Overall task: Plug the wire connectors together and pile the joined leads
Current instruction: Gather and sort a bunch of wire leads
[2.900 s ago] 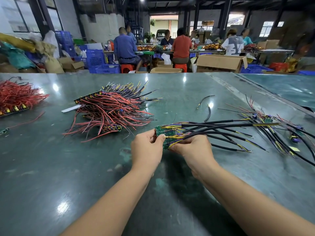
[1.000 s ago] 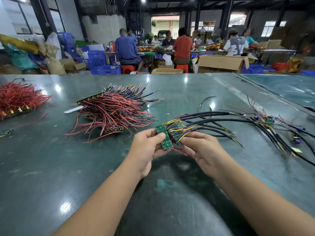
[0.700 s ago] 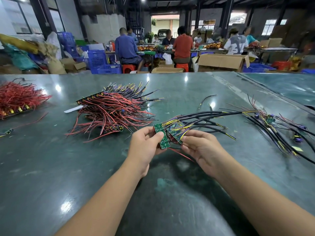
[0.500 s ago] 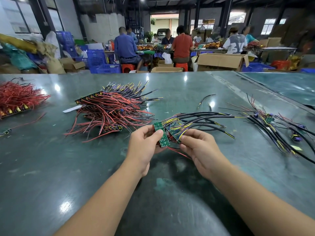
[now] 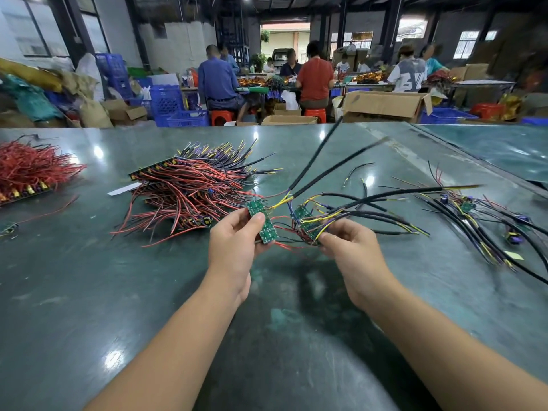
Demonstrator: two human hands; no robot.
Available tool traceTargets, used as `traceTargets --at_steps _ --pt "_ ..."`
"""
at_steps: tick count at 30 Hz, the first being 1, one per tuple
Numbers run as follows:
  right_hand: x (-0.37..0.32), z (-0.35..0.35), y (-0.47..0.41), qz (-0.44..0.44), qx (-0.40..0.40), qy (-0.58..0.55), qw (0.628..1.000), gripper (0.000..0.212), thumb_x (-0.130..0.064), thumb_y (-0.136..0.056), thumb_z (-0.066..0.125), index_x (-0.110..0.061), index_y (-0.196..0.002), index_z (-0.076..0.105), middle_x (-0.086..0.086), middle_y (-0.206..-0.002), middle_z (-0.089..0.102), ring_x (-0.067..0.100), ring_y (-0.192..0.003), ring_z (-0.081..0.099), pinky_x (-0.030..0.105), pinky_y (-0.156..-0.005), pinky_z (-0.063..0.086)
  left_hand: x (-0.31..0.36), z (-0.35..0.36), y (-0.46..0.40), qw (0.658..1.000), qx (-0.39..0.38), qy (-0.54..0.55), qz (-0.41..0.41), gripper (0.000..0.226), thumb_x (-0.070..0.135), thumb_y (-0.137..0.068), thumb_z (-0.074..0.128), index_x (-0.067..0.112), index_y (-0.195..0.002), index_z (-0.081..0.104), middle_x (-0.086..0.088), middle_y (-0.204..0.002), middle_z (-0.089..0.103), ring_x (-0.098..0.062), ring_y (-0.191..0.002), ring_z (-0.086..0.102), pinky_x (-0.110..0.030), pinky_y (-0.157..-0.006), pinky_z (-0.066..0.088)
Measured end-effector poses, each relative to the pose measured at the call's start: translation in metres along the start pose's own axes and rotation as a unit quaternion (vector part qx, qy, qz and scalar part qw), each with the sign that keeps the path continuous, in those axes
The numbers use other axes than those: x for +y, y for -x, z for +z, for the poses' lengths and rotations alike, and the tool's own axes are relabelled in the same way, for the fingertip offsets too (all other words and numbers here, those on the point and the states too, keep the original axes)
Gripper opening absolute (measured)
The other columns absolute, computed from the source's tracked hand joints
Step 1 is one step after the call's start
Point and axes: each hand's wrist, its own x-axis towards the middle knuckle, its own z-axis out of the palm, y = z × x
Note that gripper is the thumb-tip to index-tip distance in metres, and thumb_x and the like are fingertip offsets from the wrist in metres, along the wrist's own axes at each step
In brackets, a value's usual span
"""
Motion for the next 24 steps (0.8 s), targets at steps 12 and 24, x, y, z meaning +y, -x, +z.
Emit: traceTargets --at_steps 12,24 --pt "-0.013 -0.005 0.002 0.099 -0.049 -0.252 0.961 0.029 0.015 -0.088 0.042 -0.002 -0.085 0.065 0.004 -0.074 0.073 0.01 -0.066 0.07 0.015 -0.06 0.053 -0.003 -0.01 -0.008 0.981 0.05 -0.155 0.107 0.025 0.004 -0.085 0.063 0.023 -0.07 0.066 0.014 -0.066 0.064 0.001 -0.063 0.052 -0.009 -0.062 0.042" --pt "-0.021 -0.004 0.001 0.202 -0.022 -0.21 0.956 0.025 -0.001 -0.087 0.04 -0.002 -0.08 0.063 0.009 -0.07 0.066 0.016 -0.059 0.059 0.022 -0.061 0.05 -0.011 -0.005 0.001 0.989 -0.083 -0.096 0.074 0.023 -0.004 -0.085 0.062 0.018 -0.092 0.066 0.001 -0.091 0.072 -0.012 -0.088 0.063 -0.031 -0.089 0.05"
